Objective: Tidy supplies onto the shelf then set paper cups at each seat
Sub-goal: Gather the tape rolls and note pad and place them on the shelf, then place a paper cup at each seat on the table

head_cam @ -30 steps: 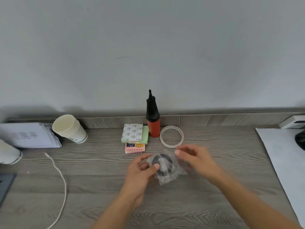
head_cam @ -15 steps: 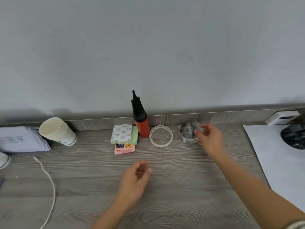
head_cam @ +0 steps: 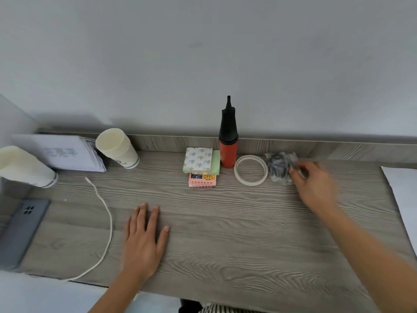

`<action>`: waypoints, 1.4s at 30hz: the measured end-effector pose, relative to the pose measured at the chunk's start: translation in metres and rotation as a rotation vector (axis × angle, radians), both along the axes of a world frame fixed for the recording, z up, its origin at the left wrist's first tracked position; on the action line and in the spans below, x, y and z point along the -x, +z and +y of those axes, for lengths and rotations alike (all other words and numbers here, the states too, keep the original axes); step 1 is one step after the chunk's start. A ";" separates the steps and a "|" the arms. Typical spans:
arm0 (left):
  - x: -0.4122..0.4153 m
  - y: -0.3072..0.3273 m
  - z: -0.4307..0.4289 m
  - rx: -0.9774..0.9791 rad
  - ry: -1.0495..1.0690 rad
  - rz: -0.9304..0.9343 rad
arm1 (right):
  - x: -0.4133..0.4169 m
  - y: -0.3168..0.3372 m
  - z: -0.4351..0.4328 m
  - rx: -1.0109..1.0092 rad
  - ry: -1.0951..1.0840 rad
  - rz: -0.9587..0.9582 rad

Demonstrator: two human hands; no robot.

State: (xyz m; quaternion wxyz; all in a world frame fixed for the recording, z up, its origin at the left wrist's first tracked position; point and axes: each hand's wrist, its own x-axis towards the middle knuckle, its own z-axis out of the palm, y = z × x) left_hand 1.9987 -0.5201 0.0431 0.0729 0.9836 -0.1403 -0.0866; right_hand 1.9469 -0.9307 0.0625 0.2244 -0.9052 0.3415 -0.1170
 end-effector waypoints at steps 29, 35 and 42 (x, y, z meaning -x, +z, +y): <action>-0.199 0.035 0.039 1.006 0.279 0.113 | 0.064 -0.017 0.273 0.096 -0.242 0.327; -0.201 0.045 0.029 1.020 0.220 0.084 | 0.062 -0.016 0.274 0.121 -0.265 0.348; -0.114 0.083 0.045 0.944 -0.243 0.181 | 0.064 -0.012 0.277 0.102 -0.239 0.349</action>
